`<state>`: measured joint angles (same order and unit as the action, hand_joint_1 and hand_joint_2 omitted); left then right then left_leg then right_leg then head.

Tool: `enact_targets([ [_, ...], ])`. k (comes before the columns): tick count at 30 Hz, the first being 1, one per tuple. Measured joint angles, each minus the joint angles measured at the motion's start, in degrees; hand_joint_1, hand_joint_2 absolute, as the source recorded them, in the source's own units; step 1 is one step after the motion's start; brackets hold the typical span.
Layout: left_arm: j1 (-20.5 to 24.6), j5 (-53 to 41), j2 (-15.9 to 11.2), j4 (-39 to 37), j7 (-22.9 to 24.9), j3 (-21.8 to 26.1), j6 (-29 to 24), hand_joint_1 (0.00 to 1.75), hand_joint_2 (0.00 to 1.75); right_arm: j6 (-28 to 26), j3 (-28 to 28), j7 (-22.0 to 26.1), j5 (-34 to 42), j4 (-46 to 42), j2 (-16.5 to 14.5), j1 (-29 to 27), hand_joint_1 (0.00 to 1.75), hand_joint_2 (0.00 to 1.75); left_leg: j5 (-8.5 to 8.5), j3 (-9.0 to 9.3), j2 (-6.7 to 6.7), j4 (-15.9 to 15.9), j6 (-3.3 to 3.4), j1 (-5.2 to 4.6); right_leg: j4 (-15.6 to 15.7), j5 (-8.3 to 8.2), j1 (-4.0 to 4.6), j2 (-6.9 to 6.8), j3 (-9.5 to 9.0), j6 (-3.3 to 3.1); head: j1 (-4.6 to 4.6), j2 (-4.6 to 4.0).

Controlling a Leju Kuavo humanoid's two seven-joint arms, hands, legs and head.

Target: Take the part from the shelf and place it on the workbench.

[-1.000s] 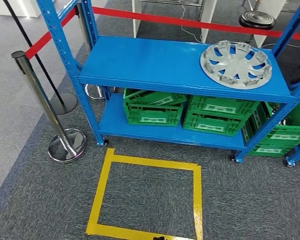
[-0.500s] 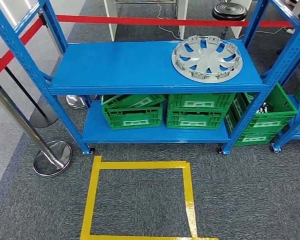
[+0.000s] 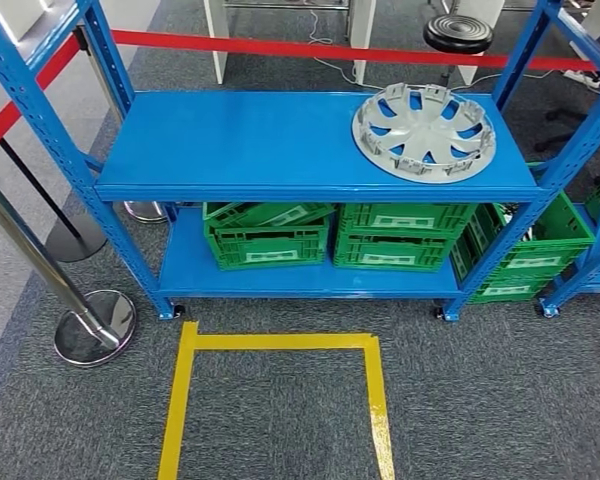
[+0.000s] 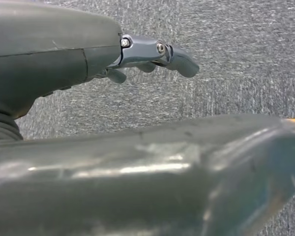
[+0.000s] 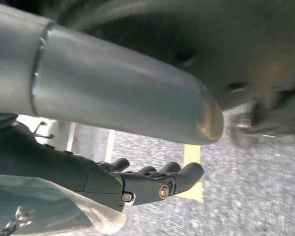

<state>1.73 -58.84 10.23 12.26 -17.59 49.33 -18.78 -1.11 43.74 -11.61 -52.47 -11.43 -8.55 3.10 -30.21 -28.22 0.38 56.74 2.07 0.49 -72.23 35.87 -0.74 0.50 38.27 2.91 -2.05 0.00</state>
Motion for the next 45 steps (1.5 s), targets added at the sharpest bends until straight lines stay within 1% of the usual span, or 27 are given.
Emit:
enact_targets([
  [3,-0.18,0.00,-0.01,-0.01,-0.01,0.12,0.00,0.00,0.00,0.33,-0.01,0.21,0.02,0.06,-0.01,-0.28,0.00,0.00,-1.90,2.38,-0.03,-0.01,-0.70,0.21,8.64,-7.16,-0.31,-0.51,-1.52,0.36,-0.09,0.00],
  [4,-0.19,0.00,-0.02,-0.01,-0.02,0.18,0.00,0.00,0.00,0.49,-0.02,0.33,0.08,0.14,-0.01,-0.25,0.00,0.00,-2.46,2.87,0.02,0.00,-1.07,0.21,11.12,-8.28,-0.21,-0.78,-2.22,0.13,-0.08,0.01],
  [5,-0.17,-0.01,-0.03,-0.02,-0.02,0.24,0.00,0.00,0.00,0.64,-0.03,0.43,0.15,0.22,-0.01,-0.22,0.00,0.00,-2.95,3.18,0.10,-0.01,-1.47,0.18,12.33,-8.85,-0.06,-0.96,-2.56,-0.36,-0.05,0.02],
  [7,-0.07,-0.01,-0.02,-0.02,-0.03,0.31,-0.01,0.00,0.00,0.89,-0.03,0.52,0.28,0.33,-0.01,-0.22,0.00,0.00,-3.31,3.60,0.20,0.22,-2.26,0.14,12.63,-8.17,0.25,-1.01,-3.05,-1.69,0.19,0.02],
  [9,0.05,-0.02,0.02,-0.02,-0.04,0.31,-0.03,0.00,0.00,0.98,-0.03,0.54,0.35,0.32,-0.01,-0.27,0.00,0.00,-3.01,3.17,0.19,2.18,-2.86,0.22,13.03,-7.82,0.11,-0.83,-4.09,-2.61,0.42,0.01],
  [11,0.17,-0.03,0.02,-0.02,-0.05,0.35,-0.04,0.00,0.00,1.14,-0.04,0.62,0.36,0.32,-0.02,-0.13,0.00,0.00,-3.51,0.01,0.11,7.77,-3.27,0.29,13.75,-7.20,-0.07,-0.71,-5.65,-3.21,0.62,0.01],
  [13,0.13,-0.02,-0.03,-0.02,-0.04,0.41,-0.01,0.00,0.00,1.56,-0.04,0.69,0.36,0.33,-0.02,-0.05,0.00,0.00,-5.98,-4.77,0.08,14.47,-3.51,0.30,14.02,-6.28,-0.05,-0.53,-7.01,-3.53,0.80,0.00],
  [15,-0.17,0.01,-0.09,-0.02,-0.04,0.50,0.13,0.00,0.00,2.13,-0.04,0.77,0.30,0.33,-0.02,-0.12,0.00,0.00,-7.38,-8.17,0.08,16.99,-3.55,0.29,14.04,-5.09,-0.04,-0.15,-8.52,-3.56,0.83,0.00],
  [16,-0.31,0.02,-0.14,-0.02,-0.05,0.57,0.19,0.00,0.00,2.40,-0.04,0.81,0.25,0.33,-0.02,-0.17,0.00,0.00,-6.33,-8.81,0.08,15.87,-3.46,0.29,14.05,-4.43,-0.04,0.02,-9.42,-3.48,0.83,0.00],
  [17,-0.41,0.02,-0.21,-0.02,-0.05,0.65,0.25,0.00,0.00,2.61,-0.04,0.85,0.20,0.33,-0.03,-0.19,0.00,0.00,-3.94,-8.88,0.08,13.36,-3.27,0.28,14.05,-3.73,-0.04,0.16,-10.36,-3.36,0.84,0.00],
  [18,-0.50,0.02,-0.29,-0.02,-0.05,0.73,0.27,0.00,0.00,2.75,-0.04,0.86,0.16,0.34,-0.03,-0.24,0.00,0.00,-0.58,-8.70,0.08,10.17,-2.99,0.26,14.08,-3.05,-0.03,0.24,-11.02,-3.19,0.85,0.00],
  [20,-0.60,0.01,-0.40,-0.03,-0.04,0.81,0.34,0.00,0.00,2.91,-0.04,0.89,0.03,0.40,-0.07,-0.18,0.00,0.00,2.86,-8.51,0.04,5.68,-2.45,0.05,13.98,-1.71,0.14,0.36,-11.98,-2.63,0.89,0.00],
  [21,-0.67,0.02,-0.42,-0.04,-0.03,0.84,0.37,0.00,0.00,2.97,-0.05,0.88,-0.05,0.43,-0.09,-0.12,0.00,0.00,3.26,-8.50,0.00,4.82,-2.14,-0.06,13.88,-1.29,0.22,0.39,-12.46,-2.23,0.92,0.00],
  [22,-0.69,0.01,-0.42,-0.04,-0.02,0.87,0.39,0.00,0.00,3.01,-0.05,0.90,-0.16,0.43,-0.13,-0.07,0.00,0.00,2.56,-8.37,-0.06,4.71,-1.81,-0.15,13.84,-1.05,0.28,0.37,-13.07,-1.79,0.93,0.00],
  [24,-0.61,-0.08,-0.39,-0.04,-0.07,0.91,0.36,0.00,0.00,2.96,-0.07,0.94,-0.31,0.39,-0.16,0.00,0.00,0.00,2.68,-7.20,-0.21,4.17,-0.93,0.04,13.47,-0.64,0.22,0.20,-13.71,-1.09,0.89,0.01],
  [26,-0.43,-0.28,-0.40,-0.04,-0.17,0.94,0.22,0.00,0.00,2.90,-0.08,0.99,-0.36,0.38,-0.17,0.14,0.00,0.00,2.37,-5.82,-0.29,3.61,-0.19,0.21,9.99,0.74,0.14,0.05,-11.79,-0.70,0.59,0.01],
  [29,-0.37,-0.59,-0.39,-0.04,-0.35,0.96,0.11,0.00,0.00,2.97,-0.14,0.96,-0.35,0.37,-0.17,0.23,0.00,0.00,1.23,-4.49,-0.28,3.30,0.22,0.15,0.39,4.44,0.12,-0.03,-4.44,-0.27,0.22,0.01],
  [30,-0.42,-0.71,-0.37,-0.04,-0.42,0.96,0.11,0.00,0.00,2.99,-0.15,0.94,-0.36,0.37,-0.17,0.18,0.00,0.00,0.68,-3.90,-0.33,3.27,0.23,0.14,-0.91,5.12,0.13,-0.03,-2.46,-0.22,0.19,0.01],
  [31,-0.47,-0.84,-0.36,-0.04,-0.47,0.97,0.11,0.00,0.00,3.02,-0.15,0.93,-0.37,0.37,-0.17,0.11,0.00,0.00,0.06,-3.14,-0.39,3.26,0.21,0.13,-0.44,4.74,0.14,-0.03,-1.28,-0.27,0.19,0.01],
  [32,-0.50,-0.97,-0.34,-0.04,-0.52,0.97,0.11,0.00,0.00,3.04,-0.15,0.91,-0.38,0.37,-0.17,0.04,0.00,0.00,-0.61,-2.25,-0.45,3.24,0.16,0.11,1.61,3.02,0.16,-0.04,-0.86,-0.43,0.16,0.00],
  [34,-0.51,-1.14,-0.30,-0.06,-0.61,0.98,0.11,0.00,0.00,3.06,-0.16,0.87,-0.40,0.40,-0.17,-0.16,0.00,0.00,-2.06,-0.56,-0.53,3.23,-0.09,0.00,7.42,-3.37,0.33,-0.12,-0.96,-1.05,0.14,0.00],
  [36,-0.44,-1.22,-0.22,-0.09,-0.69,0.98,0.12,0.00,0.00,3.07,-0.17,0.85,-0.43,0.43,-0.17,-0.30,0.00,0.00,-3.31,0.63,-0.61,3.11,-0.72,-0.12,10.47,-7.39,0.63,-0.24,-1.55,-1.76,-0.05,0.00],
  [38,-0.32,-1.27,-0.12,-0.11,-0.76,0.98,0.14,0.00,0.00,3.09,-0.17,0.83,-0.44,0.44,-0.17,-0.23,0.00,0.00,-3.38,1.52,-0.66,3.21,-1.45,-0.18,11.07,-7.76,0.76,-0.26,-2.63,-2.40,-0.27,0.01],
  [40,-0.10,-1.36,-0.09,-0.11,-0.80,0.97,0.15,0.00,0.00,3.10,-0.17,0.81,-0.45,0.43,-0.20,-0.10,0.00,0.00,-2.32,0.60,-0.65,5.79,-1.97,-0.15,12.33,-7.97,0.54,-0.29,-4.10,-2.97,-0.22,0.01],
  [42,0.05,-1.44,-0.12,-0.11,-0.84,0.96,0.15,0.00,0.00,3.12,-0.17,0.83,-0.45,0.42,-0.25,-0.03,0.00,0.00,-2.56,-2.96,-0.63,11.50,-2.47,-0.02,13.44,-7.70,0.31,-0.40,-5.61,-3.45,-0.06,0.00],
  [44,-0.10,-1.37,-0.10,-0.11,-0.59,0.97,-0.23,0.00,0.00,3.09,-0.17,0.79,-0.45,0.42,-0.30,-0.04,0.00,0.00,-5.84,-7.04,-0.61,16.67,-2.97,0.09,13.79,-7.07,0.25,-0.33,-6.82,-3.75,0.07,0.00],
  [45,-0.20,-1.21,-0.09,-0.11,-0.25,0.99,-0.77,0.00,0.00,3.02,-0.17,0.75,-0.46,0.42,-0.33,-0.04,0.00,0.00,-7.46,-8.50,-0.61,17.72,-3.16,0.14,13.82,-6.66,0.23,-0.20,-7.40,-3.77,0.08,0.00],
])
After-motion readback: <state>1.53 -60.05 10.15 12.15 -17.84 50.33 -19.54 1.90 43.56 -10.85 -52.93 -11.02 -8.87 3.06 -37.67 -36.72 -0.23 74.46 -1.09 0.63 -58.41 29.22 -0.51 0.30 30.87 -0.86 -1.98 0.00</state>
